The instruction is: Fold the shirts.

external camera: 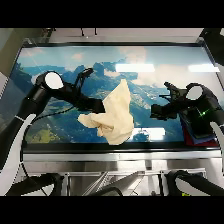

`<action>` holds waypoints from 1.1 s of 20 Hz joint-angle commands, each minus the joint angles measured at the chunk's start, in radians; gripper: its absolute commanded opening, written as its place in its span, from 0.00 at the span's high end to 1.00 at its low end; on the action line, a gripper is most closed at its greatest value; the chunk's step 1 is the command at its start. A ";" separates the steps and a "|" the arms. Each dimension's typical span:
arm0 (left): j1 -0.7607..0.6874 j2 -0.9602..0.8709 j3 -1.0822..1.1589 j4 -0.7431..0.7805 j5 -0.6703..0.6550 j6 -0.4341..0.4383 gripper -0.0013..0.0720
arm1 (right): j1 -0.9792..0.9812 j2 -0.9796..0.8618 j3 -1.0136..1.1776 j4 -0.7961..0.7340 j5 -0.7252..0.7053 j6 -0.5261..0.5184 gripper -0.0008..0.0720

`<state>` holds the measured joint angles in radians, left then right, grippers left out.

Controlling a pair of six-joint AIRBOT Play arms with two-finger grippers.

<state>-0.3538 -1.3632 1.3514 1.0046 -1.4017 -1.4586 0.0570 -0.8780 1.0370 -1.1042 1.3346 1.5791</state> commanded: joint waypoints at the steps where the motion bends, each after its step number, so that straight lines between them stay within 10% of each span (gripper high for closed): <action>1: 0.070 0.066 -0.142 0.000 -0.074 0.004 0.06 | 0.001 -0.042 0.000 0.025 0.002 -0.053 0.35; 10: -0.004 0.091 -0.642 -0.272 0.401 0.219 0.09 | 0.141 -0.201 -0.014 0.062 -0.091 -0.159 0.36; 18: -0.036 -0.138 -0.478 -0.269 0.423 0.231 0.09 | 0.239 -0.328 -0.013 0.112 -0.226 -0.248 0.37; 20: -0.024 -0.161 -0.438 -0.269 0.389 0.231 0.51 | 0.239 -0.343 -0.013 0.153 -0.232 -0.286 0.73; 22: -0.015 -0.162 -0.422 -0.271 0.364 0.231 0.87 | 0.239 -0.346 -0.013 0.207 -0.238 -0.341 0.85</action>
<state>-0.3790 -1.5009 0.8906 0.7395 -1.0019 -1.2320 0.2913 -1.2072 1.0241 -0.9653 1.1187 1.3075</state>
